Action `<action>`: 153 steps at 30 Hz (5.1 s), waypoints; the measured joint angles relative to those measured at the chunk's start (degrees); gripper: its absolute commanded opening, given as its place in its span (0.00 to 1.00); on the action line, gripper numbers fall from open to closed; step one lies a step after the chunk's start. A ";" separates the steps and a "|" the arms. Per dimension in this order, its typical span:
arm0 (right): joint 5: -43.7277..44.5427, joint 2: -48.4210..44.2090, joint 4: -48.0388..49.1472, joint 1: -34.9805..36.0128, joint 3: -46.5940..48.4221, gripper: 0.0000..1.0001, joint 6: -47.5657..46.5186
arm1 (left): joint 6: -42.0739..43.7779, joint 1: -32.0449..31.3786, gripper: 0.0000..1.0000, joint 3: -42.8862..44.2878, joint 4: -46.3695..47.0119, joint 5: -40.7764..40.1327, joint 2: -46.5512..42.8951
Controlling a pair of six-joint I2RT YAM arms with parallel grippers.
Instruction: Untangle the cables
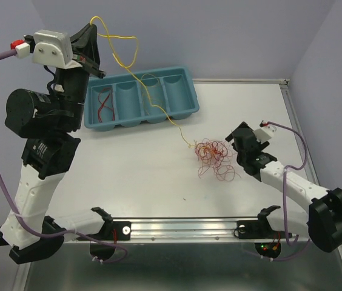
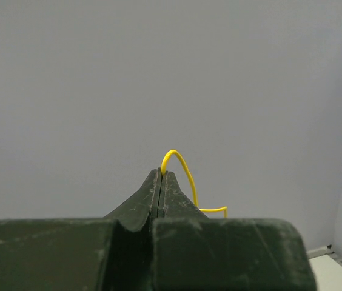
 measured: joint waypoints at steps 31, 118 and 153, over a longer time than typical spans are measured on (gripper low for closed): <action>-69.51 8.59 23.39 11.23 4.68 0.82 -42.69 | -3.58 0.00 0.00 -5.97 1.14 4.22 -3.67; -52.92 -11.76 26.99 12.96 9.86 0.01 -34.86 | -19.08 0.15 0.62 -55.23 30.62 62.29 9.46; -48.43 -3.41 44.74 12.96 -6.54 0.86 -32.17 | -15.43 0.33 0.00 -39.82 15.80 46.05 -2.75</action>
